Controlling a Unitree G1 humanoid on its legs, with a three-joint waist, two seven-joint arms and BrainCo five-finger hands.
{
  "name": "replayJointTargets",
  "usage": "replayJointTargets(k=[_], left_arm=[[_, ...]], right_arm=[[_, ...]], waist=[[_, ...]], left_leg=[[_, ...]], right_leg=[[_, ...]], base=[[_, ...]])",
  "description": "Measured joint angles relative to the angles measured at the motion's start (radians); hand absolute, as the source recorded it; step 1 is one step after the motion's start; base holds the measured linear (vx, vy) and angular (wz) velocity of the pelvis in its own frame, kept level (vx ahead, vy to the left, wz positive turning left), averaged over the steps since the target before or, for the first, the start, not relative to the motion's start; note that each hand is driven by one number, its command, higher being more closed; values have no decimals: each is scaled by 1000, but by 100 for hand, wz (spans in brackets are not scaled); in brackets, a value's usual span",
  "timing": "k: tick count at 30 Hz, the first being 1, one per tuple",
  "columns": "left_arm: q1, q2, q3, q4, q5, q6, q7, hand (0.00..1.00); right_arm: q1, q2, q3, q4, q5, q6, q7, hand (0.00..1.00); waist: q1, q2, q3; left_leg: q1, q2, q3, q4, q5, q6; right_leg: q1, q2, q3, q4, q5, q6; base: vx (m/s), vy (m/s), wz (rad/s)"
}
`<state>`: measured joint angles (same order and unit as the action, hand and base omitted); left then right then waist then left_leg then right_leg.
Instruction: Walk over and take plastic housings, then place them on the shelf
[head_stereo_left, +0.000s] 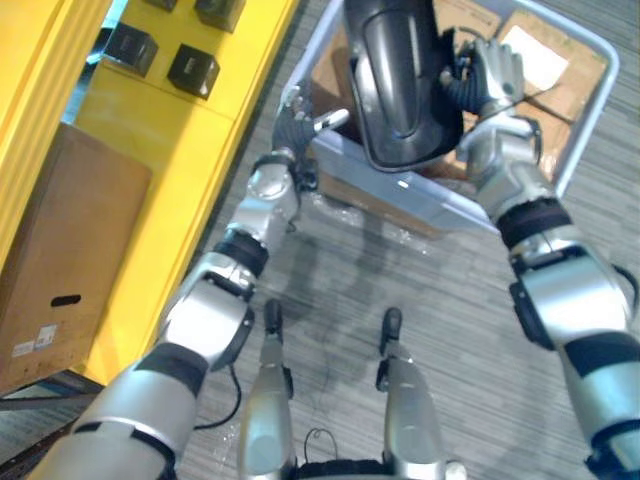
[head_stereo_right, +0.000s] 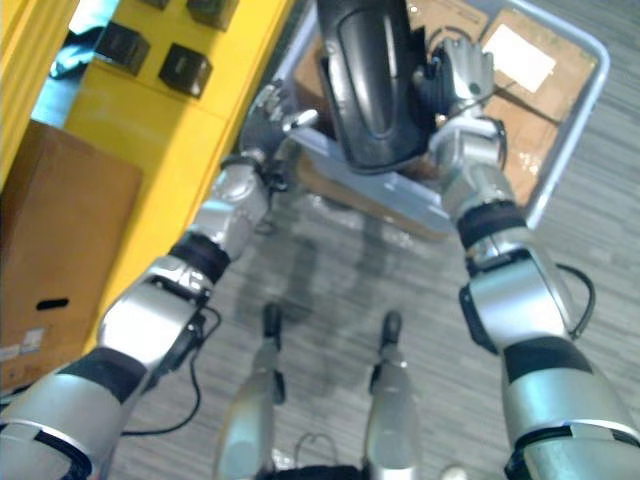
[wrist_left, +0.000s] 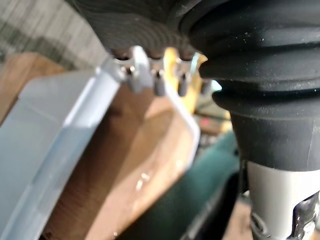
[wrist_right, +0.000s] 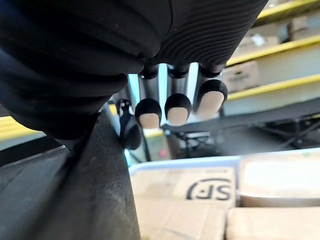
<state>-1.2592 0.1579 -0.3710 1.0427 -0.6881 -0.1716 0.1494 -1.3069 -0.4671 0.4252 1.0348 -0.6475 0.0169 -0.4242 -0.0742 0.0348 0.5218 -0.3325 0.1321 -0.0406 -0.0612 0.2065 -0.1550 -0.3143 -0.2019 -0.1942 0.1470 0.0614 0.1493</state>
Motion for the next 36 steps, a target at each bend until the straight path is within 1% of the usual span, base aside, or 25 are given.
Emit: replayJointTargets(k=[2, 4, 10, 16, 17, 20, 21, 23, 24, 26, 28, 32, 34, 36], left_arm=[[-4, -6, -5, 0, 0, 0, -2, 0], [-4, -11, -13, 0, -1, 1, -1, 0], [-4, -2, -36, 2, -13, 4, 5, 0], [2, 26, -47, 3, -62, 32, 27, 0], [2, 33, -50, 3, -68, 37, 32, 100], [23, 35, -73, 4, -99, 42, 45, 100], [32, 38, -73, 4, -100, 42, 46, 100], [40, 54, -82, 4, -101, 44, 46, 100], [40, 64, -85, 4, -103, 45, 47, 100], [40, 70, -98, 5, -120, 47, 53, 100], [44, 99, -123, 8, -131, 50, 60, 100], [47, 101, -122, 8, -184, 49, 63, 100], [48, 102, -120, 8, -217, 49, 63, 100], [48, 102, -116, 8, -231, 45, 63, 100]], right_arm=[[3, 9, 3, -7, -11, -2, 0, 100], [20, 12, 32, -37, -16, -2, 0, 100], [76, 14, 58, -114, -34, 0, -1, 100], [154, 15, 110, -254, -34, -2, -16, 100], [176, 16, 118, -289, -35, -3, -22, 100], [246, 28, 129, -366, -34, -3, -60, 100], [260, 30, 130, -381, -34, -3, -63, 100], [286, 24, 144, -434, -35, -4, -78, 100], [302, 24, 150, -467, -35, -16, -81, 100], [336, 23, 176, -527, -37, -34, -83, 100], [364, 26, 195, -589, -37, -56, -83, 100], [386, 27, 191, -636, -36, -65, -85, 100], [406, 28, 185, -643, -36, -82, -94, 100], [425, 28, 184, -658, -36, -82, -95, 100]], waist=[[0, 0, 0], [0, -1, 0], [2, -2, -1], [-2, -6, -2], [-3, -7, -2], [-6, -14, -4], [-6, -20, -7], [-16, -35, -14], [-22, -43, -19], [-23, -51, -22], [-21, -63, -30], [-22, -73, -38], [-22, -83, -44], [-20, -84, -44]], left_leg=[[0, 0, 0, 0, 0, 0], [0, 0, -1, 0, 0, 0], [0, 0, -1, 0, 0, 0], [0, 0, -1, 0, 0, 0], [2, 0, -1, 0, 0, 0], [30, 0, -1, -7, 0, 0], [35, 0, 0, -10, 0, 0], [37, 0, -2, -11, -1, 0], [40, 0, -2, -13, -1, 0], [58, 0, 1, -16, -2, 1], [79, 3, 20, -15, -10, 3], [91, 6, 23, -15, -12, 1], [91, 7, 25, -16, -14, 1], [91, 7, 27, -16, -15, 1]], right_leg=[[0, 0, 0, 0, 0, 0], [0, 0, 0, 0, 0, 0], [2, 0, 0, -2, 0, 0], [4, 1, 0, -5, 0, 0], [6, 1, -1, -6, 0, 0], [41, 2, -6, -22, 0, 0], [43, 2, -4, -23, 0, 0], [53, 3, -9, -35, 0, 0], [55, 4, -10, -36, 0, 0], [74, 4, -9, -42, 0, 0], [89, 7, 3, -51, -1, 1], [103, 10, 4, -56, 0, 1], [104, 11, 6, -60, 0, 0], [104, 12, 7, -66, 3, 0]], base=[[14, -32, 0], [7, -30, 0], [-6, -24, 0], [-1, -11, 0], [0, 0, 0], [8, -4, 1], [0, 0, 0], [6, -10, 2], [0, 0, 0], [10, -9, -5], [15, -18, -15], [2, -4, -2], [0, 0, 0], [0, 0, 0]])
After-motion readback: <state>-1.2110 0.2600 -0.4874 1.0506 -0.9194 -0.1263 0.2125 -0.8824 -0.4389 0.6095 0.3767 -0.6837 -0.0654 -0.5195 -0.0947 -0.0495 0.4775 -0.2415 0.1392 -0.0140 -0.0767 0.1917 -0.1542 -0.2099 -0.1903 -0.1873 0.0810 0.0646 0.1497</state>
